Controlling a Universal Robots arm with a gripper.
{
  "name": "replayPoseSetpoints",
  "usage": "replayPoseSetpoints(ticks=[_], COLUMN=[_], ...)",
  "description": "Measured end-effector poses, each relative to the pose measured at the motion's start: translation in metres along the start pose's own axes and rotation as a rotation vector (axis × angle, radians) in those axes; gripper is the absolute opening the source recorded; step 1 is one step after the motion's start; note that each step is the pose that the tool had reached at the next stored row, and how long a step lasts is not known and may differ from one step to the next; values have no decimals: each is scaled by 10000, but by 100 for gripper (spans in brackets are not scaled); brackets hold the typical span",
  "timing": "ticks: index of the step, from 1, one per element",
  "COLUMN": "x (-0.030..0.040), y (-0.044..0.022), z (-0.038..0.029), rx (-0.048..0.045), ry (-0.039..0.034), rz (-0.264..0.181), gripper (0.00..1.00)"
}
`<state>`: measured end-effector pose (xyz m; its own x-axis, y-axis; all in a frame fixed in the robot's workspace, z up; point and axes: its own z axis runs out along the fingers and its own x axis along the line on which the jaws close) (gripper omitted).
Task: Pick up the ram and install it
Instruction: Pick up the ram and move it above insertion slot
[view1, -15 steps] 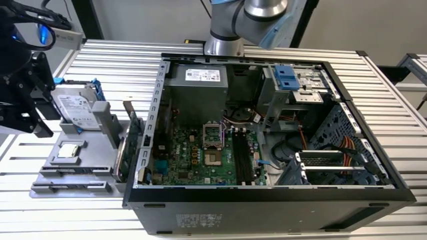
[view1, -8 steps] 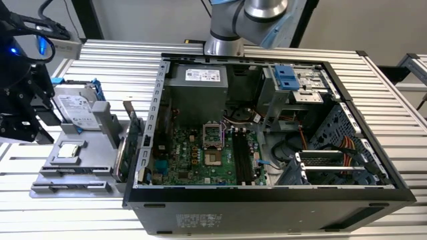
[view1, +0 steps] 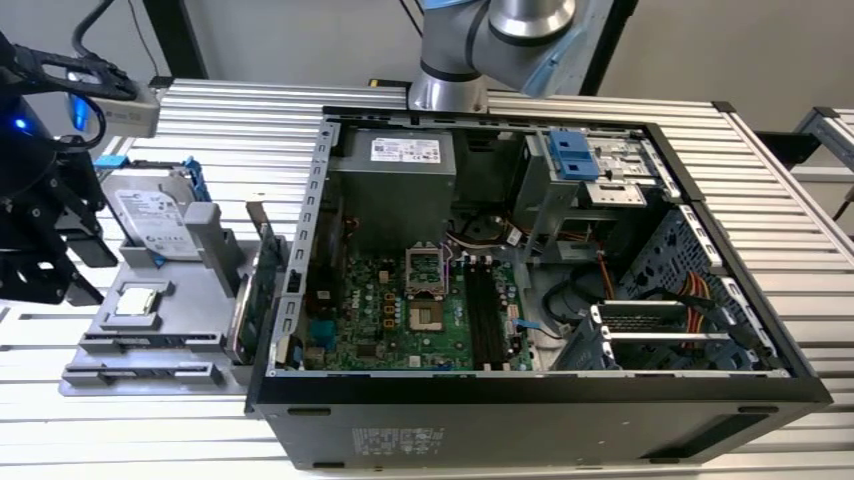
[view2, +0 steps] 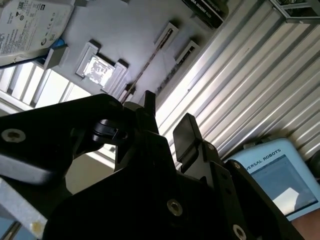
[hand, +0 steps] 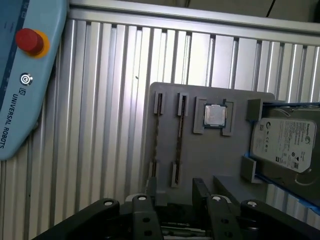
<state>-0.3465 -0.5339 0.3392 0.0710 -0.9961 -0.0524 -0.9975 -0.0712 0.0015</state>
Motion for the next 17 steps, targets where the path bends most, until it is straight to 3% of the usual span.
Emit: replayPoseSetpoints(ticks=[17], x=[6], y=[-1], z=[90], rx=[-4], ry=[38], rz=[-2], gripper=[100])
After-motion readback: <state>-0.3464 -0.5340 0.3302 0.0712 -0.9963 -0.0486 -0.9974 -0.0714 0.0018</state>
